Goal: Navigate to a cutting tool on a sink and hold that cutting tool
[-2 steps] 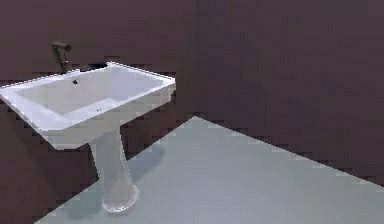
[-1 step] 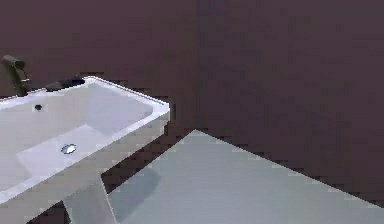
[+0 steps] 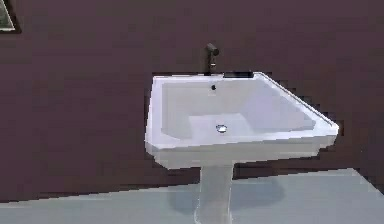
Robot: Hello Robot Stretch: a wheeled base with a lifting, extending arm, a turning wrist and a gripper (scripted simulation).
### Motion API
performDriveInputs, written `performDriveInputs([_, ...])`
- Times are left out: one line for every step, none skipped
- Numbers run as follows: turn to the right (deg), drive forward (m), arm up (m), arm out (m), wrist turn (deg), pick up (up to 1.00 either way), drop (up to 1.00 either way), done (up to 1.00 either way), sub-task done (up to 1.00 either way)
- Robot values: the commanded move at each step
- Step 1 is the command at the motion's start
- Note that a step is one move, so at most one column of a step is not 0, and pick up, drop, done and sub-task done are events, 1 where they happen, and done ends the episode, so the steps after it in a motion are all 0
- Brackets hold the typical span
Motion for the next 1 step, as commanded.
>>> performDriveInputs([-45.0,0.0,0.0,0.0,0.0,0.0,0.0,0.0,0.0])
